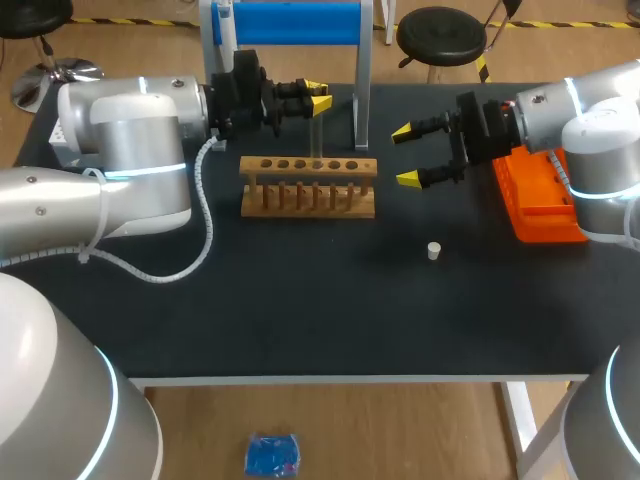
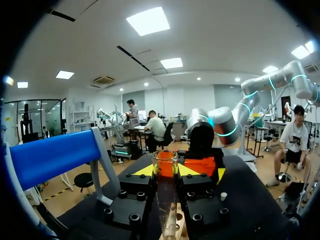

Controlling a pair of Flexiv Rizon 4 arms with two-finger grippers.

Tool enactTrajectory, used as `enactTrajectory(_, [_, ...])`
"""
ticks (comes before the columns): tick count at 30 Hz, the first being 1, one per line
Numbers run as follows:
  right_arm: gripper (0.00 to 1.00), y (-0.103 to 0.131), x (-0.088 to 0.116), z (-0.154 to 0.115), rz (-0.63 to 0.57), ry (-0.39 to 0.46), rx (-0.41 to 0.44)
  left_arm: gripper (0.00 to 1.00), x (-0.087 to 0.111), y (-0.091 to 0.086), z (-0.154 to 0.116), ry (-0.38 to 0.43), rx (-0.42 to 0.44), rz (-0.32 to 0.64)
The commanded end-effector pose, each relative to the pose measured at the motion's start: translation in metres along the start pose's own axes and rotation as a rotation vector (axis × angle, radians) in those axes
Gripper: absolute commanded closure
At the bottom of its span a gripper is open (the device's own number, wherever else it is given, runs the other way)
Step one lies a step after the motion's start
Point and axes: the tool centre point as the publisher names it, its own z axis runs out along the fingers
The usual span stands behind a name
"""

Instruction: Invert the test tube, pick up the pipette, mount the tip to pipette, aspirate from beaker and dispense into the tube, eject the tip, return the pipette, and cap with the stopper.

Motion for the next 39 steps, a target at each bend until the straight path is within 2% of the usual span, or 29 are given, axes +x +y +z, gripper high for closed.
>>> enactTrajectory(1, [0.0, -0.001, 0.0, 0.0, -0.001, 0.002, 0.0, 1.0, 0.001, 0.003, 0.0, 0.002, -0.006, -0.004])
enactTrajectory(39, [0.0, -0.001, 0.0, 0.0, -0.001, 0.002, 0.0, 1.0, 0.001, 0.036, 0.003, -0.002, -0.006, -0.078])
